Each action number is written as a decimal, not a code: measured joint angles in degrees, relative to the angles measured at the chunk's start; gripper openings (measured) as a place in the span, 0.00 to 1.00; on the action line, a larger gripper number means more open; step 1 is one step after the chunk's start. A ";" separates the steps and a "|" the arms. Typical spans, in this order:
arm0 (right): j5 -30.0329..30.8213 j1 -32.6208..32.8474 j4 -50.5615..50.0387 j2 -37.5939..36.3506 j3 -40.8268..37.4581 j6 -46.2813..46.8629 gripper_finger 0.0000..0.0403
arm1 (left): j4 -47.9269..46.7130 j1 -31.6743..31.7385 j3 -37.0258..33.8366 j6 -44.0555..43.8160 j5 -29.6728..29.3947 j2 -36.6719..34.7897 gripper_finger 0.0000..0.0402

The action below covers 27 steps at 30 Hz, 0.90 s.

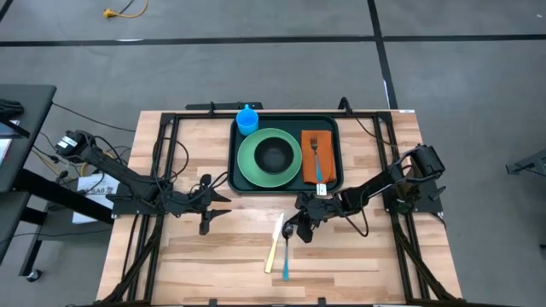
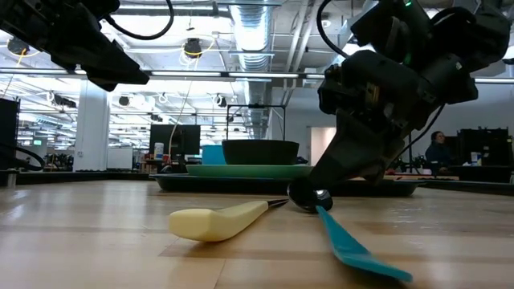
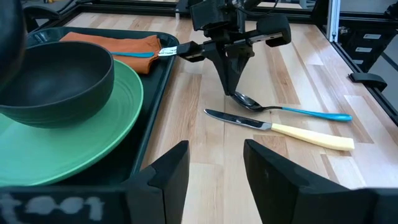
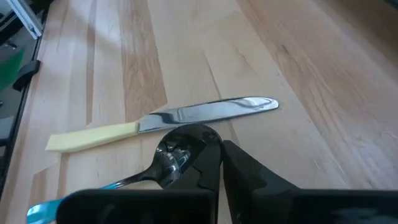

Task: Set up tray
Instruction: Put the blue spoon beside the blue fork on the brown table napkin on the black serving tray

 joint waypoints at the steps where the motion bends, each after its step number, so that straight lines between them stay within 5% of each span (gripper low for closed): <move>1: -0.73 -0.23 0.00 0.00 0.00 0.00 0.00 | 0.00 0.00 0.00 0.00 0.02 0.00 0.35; 16: -11.10 -6.54 -0.78 -1.10 -0.02 -2.59 0.00 | 0.00 0.00 0.02 0.00 0.02 0.00 0.35; 27: -11.59 -9.47 -14.72 -16.53 -0.02 -7.10 0.00 | -0.17 0.00 0.02 -0.01 0.02 0.00 0.35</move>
